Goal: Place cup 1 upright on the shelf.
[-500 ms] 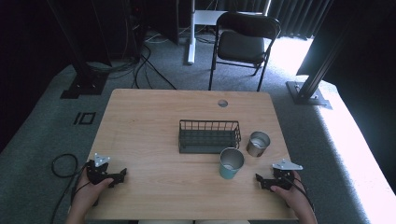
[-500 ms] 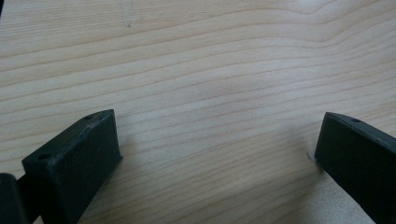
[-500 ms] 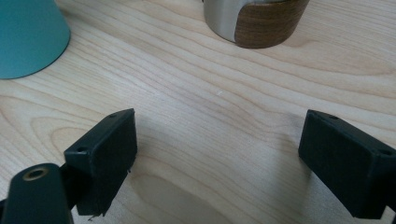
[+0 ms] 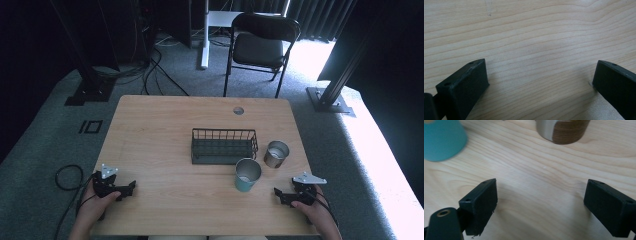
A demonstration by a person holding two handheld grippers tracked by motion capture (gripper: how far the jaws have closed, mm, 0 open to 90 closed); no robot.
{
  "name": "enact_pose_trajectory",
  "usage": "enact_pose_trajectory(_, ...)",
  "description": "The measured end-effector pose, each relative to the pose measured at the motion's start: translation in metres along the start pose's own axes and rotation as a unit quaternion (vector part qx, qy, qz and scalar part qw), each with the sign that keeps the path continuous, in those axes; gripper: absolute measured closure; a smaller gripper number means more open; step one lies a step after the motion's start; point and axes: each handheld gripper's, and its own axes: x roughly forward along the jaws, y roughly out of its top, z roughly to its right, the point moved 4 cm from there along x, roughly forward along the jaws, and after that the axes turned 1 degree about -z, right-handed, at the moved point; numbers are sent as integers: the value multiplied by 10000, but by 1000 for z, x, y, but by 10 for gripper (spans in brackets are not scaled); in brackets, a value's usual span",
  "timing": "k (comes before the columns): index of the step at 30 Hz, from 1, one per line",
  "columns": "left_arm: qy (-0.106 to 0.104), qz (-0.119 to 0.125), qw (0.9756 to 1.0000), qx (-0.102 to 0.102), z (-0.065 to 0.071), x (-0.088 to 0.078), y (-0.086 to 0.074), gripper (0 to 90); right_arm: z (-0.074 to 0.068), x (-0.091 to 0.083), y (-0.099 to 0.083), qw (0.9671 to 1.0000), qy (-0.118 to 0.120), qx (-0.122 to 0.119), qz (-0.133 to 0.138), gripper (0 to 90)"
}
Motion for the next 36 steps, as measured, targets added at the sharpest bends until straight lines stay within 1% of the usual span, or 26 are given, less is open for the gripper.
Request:
enact_pose_trajectory(1, -2, 3, 10000, 0, 0, 0, 0, 5, -1, -1, -1, 10000, 39, -16, 12, 116)
enact_pose_trajectory(6, -8, 10, 10000, 1, 0, 1, 1, 5, -3, -6, -4, 10000, 33, -39, 42, 116)
enact_pose_trajectory(8, -17, 10, 10000, 16, 0, 1, 1, 5, -5, -7, -4, 9999, 134, -61, 69, 116)
enact_pose_trajectory(12, -19, 8, 10000, 27, 0, 1, 1, 5, -11, -10, -2, 9995, 236, -173, 114, 116)
enact_pose_trajectory(13, -18, 7, 10000, 27, 0, 1, 1, 5, -13, -10, 0, 9993, 281, -169, 154, 116)
enact_pose_trajectory(18, -17, 9, 10000, 26, 0, 1, 1, 5, -20, -11, 5, 9988, 367, -235, 241, 116)
enact_pose_trajectory(23, -17, 7, 10000, 29, 0, 1, 1, 5, -30, -9, 11, 9973, 563, -355, 303, 117)
enact_pose_trajectory(30, -18, 11, 10000, 30, 0, 1, 1, 5, -38, -6, 18, 9957, 702, -479, 378, 117)
enact_pose_trajectory(32, -18, 10, 10000, 31, 0, 1, 1, 5, -41, -6, 19, 9950, 742, -542, 400, 133)
enact_pose_trajectory(36, -19, 8, 10000, 32, 0, 1, 1, 5, -46, -5, 24, 9939, 831, -576, 438, 133)
